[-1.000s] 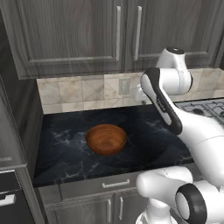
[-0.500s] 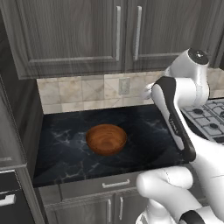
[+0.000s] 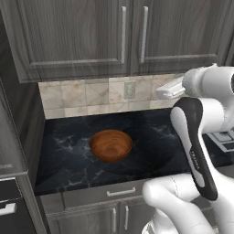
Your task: Open the cabinet. Pick the kiwi and peach from the cabinet and place them into the bowl. Then close the cabinet.
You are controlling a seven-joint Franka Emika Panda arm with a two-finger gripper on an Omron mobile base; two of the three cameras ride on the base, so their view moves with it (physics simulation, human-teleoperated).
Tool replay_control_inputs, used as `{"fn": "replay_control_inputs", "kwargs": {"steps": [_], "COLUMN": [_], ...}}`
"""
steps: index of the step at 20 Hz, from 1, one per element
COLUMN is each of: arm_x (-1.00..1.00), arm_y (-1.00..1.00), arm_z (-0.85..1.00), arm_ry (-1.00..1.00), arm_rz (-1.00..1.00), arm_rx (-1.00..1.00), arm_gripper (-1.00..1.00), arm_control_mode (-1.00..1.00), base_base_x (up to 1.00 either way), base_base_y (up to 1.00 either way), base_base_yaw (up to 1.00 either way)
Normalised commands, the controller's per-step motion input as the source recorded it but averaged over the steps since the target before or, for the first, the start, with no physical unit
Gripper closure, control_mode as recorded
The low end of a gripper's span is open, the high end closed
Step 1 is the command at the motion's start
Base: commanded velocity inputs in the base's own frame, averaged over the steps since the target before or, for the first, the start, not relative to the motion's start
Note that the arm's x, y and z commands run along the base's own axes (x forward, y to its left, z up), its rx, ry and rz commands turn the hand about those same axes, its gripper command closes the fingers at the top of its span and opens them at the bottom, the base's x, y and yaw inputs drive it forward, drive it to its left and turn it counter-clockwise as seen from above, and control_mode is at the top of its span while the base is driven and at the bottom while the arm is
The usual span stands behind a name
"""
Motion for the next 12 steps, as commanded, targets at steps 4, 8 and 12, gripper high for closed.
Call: {"fn": "replay_control_inputs", "kwargs": {"steps": [4, 8, 12], "arm_x": [-0.06, 0.0, 0.0], "arm_y": [0.03, 0.01, 0.0], "arm_z": [0.54, 0.36, 0.22], "arm_ry": [-0.35, -0.23, -0.18], "arm_rz": [0.02, 0.0, 0.0], "arm_rx": [0.0, 0.0, 0.08], "arm_gripper": [-1.0, -1.0, -1.0], "arm_control_mode": [-1.0, -1.0, -1.0], "base_base_x": [0.0, 0.0, 0.0], "base_base_y": [0.0, 0.0, 0.0], "base_base_yaw": [0.0, 0.0, 0.0]}}
